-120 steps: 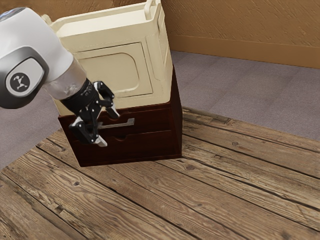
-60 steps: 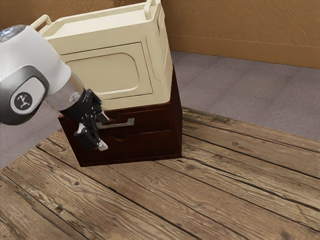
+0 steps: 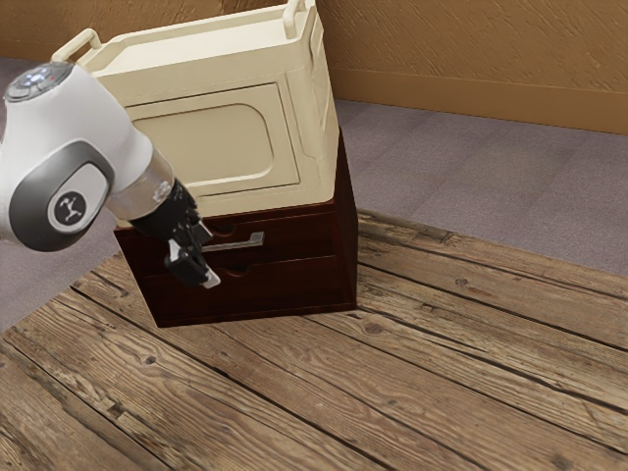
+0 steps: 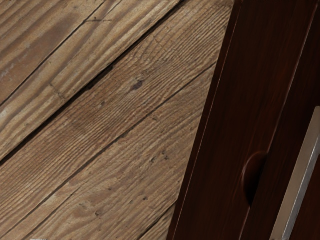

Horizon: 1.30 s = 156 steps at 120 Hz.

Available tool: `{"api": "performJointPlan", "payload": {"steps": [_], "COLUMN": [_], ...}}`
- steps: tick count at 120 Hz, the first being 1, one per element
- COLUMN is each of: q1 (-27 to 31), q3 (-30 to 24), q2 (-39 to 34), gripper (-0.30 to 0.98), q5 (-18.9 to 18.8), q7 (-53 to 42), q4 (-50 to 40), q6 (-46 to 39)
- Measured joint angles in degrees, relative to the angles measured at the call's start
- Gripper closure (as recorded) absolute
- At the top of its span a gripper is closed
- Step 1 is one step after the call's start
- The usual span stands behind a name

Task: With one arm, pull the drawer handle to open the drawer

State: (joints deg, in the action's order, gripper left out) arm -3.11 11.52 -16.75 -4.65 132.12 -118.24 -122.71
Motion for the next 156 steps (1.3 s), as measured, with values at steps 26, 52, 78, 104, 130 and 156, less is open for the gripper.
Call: {"api": "performJointPlan", "payload": {"steps": [26, 52, 78, 104, 130, 156], "q1": [0.65, 1.75, 1.56, 1.97, 2.51, 3.07], "q3": [0.0, -0.38, -1.39, -1.74, -2.21, -1.95], "q2": [1.7, 3.16, 4.04, 5.42, 5.8, 5.79], "gripper": [0.24, 0.29, 0.31, 0.32, 0.32, 0.32], "q5": [-0.54, -3.02, -3.71, -4.91, -5.64, -5.78], "q7": [1.72, 2.83, 3.5, 3.95, 4.26, 4.47], "q4": [0.14, 0.23, 0.43, 0.59, 0.26, -0.39], "q6": [-1.67, -5.67, -8.72, -10.56, -11.89, -11.84]}}
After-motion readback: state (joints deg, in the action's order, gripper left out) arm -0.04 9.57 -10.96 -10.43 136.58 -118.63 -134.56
